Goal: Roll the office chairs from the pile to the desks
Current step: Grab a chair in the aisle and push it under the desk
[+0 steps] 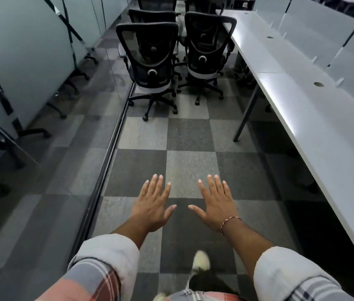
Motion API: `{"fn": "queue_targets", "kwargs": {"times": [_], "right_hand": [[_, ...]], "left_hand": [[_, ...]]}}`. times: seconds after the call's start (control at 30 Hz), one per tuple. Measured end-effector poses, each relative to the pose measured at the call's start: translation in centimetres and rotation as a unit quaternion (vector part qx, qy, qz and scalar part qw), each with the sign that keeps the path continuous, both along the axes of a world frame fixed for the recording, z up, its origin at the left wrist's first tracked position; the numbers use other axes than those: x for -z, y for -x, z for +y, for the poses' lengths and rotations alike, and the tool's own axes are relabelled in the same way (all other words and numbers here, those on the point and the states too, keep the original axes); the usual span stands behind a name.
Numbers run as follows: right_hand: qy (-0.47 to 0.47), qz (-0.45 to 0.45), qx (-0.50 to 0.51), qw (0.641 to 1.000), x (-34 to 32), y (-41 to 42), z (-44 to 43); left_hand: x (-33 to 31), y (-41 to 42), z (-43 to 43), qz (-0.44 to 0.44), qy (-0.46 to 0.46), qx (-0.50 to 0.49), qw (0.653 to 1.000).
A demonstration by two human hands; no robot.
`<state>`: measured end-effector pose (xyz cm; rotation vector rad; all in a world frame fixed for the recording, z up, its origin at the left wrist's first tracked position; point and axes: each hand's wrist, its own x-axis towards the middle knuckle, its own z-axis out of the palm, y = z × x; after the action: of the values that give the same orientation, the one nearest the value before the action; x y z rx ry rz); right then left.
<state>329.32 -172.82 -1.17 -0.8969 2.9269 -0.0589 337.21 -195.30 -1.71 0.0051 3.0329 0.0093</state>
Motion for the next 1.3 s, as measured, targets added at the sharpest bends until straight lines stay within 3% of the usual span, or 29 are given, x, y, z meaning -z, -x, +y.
{"fn": "queue_targets", "kwargs": {"times": [0.27,0.43,0.67,0.97,1.3], "right_hand": [[0.001,-0.021,-0.042,0.999,0.8,17.3,-4.6],[-0.023,-0.057,-0.092,0.994,-1.1,28.1,-6.7],[-0.021,-0.062,-0.118,0.991,-1.9,37.9,-11.0],[-0.039,-0.055,-0.119,0.991,-0.3,52.1,-19.6],[-0.047,-0.043,-0.098,0.993,-1.7,66.8,-30.4]], "left_hand": [[0.5,15.7,-4.1,-0.025,0.021,-0.065,0.997],[-0.6,26.0,-4.3,-0.012,-0.015,-0.098,0.995],[-0.6,35.0,-6.7,0.0,-0.015,-0.092,0.996],[0.4,49.8,-15.5,-0.028,-0.002,-0.075,0.997],[-1.3,65.7,-27.1,-0.052,-0.05,-0.083,0.994]]}}
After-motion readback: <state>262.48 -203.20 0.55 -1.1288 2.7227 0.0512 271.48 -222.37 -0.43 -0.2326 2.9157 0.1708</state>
